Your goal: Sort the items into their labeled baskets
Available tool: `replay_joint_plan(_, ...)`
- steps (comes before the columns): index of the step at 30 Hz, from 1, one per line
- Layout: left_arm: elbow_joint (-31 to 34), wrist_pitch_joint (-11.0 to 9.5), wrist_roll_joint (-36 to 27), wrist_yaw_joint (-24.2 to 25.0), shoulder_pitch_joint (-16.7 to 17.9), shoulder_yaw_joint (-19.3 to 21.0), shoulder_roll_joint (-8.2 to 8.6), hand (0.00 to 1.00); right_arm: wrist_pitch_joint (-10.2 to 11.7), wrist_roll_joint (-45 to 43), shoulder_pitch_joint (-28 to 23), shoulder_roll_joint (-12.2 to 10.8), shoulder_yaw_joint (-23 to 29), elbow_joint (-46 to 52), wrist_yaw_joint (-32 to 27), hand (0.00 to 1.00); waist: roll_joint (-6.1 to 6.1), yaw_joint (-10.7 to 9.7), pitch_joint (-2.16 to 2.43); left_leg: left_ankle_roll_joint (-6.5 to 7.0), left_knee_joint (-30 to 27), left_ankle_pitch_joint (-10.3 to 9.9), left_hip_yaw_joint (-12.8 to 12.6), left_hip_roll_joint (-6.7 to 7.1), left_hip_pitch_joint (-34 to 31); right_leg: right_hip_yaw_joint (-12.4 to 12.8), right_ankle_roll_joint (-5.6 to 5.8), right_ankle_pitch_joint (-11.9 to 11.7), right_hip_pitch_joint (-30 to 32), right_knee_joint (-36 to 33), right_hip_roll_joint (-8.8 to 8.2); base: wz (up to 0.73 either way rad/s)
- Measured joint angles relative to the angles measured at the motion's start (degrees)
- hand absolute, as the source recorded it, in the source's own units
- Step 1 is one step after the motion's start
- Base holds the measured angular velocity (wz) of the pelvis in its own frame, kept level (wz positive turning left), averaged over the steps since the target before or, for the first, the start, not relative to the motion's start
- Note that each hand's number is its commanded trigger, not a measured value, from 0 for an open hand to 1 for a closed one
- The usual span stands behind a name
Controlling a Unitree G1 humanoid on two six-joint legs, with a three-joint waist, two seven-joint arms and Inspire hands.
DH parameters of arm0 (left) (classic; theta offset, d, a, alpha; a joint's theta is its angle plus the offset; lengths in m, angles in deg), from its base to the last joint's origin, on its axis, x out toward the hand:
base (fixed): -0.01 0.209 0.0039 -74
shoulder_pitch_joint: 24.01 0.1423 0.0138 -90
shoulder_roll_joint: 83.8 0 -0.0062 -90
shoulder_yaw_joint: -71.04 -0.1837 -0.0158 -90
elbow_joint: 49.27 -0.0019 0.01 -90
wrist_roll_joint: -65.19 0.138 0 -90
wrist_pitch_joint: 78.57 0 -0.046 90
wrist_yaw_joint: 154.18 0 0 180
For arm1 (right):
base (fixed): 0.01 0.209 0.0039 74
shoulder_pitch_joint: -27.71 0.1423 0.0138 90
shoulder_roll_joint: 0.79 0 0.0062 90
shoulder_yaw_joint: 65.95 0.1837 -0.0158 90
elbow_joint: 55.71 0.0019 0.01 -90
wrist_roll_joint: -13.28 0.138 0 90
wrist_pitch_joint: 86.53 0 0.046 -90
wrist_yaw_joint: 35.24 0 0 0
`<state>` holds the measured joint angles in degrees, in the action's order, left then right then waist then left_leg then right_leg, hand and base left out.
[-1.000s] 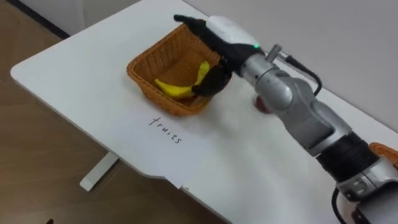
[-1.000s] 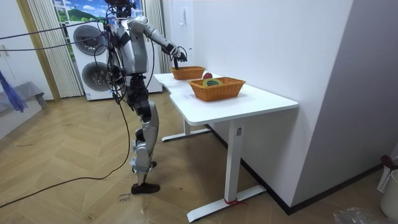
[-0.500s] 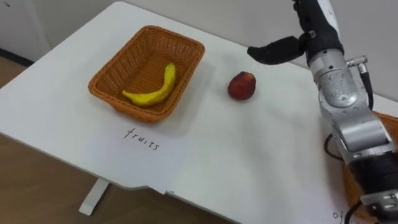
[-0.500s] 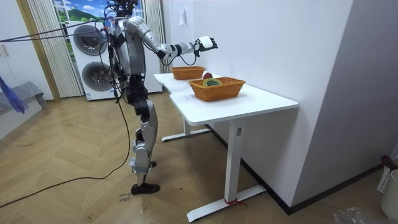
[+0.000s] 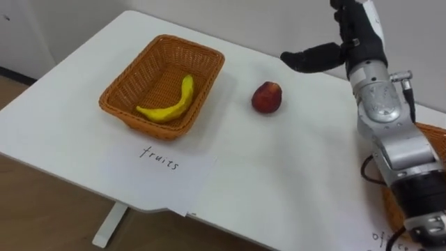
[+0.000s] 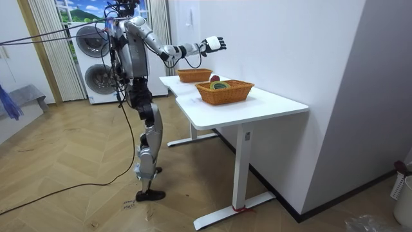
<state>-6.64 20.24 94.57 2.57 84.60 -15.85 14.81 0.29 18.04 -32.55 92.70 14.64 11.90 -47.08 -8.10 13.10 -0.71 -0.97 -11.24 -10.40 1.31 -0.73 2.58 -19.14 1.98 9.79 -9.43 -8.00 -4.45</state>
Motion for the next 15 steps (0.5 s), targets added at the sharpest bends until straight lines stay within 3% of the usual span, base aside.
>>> replay_joint_plan(6, 0.0, 0.0, 0.0, 0.6, -0.6, -0.2, -0.05, 0.0, 0.1, 8.3, 0.0, -0.5, -0.8, -3.7, -0.6, 0.0, 0.36, 0.4, 0.04, 0.01, 0.2, 0.1, 0.2, 0.04, -0.5, -0.8, 0.02, 0.0, 0.3, -0.1, -0.07, 0.01)
replay_joint_plan(15, 0.1, 1.1, 0.0, 2.5, -1.4, -1.2, 0.44, 0.0, 0.0, 22.2, 0.0, -4.9, -1.1, -7.3, -0.3, 0.0, 0.64, 1.6, -0.06, 0.16, -0.5, 0.2, 0.3, 0.34, -1.0, -2.4, 0.1, 0.1, 0.4, 0.0, -0.4, 0.07)
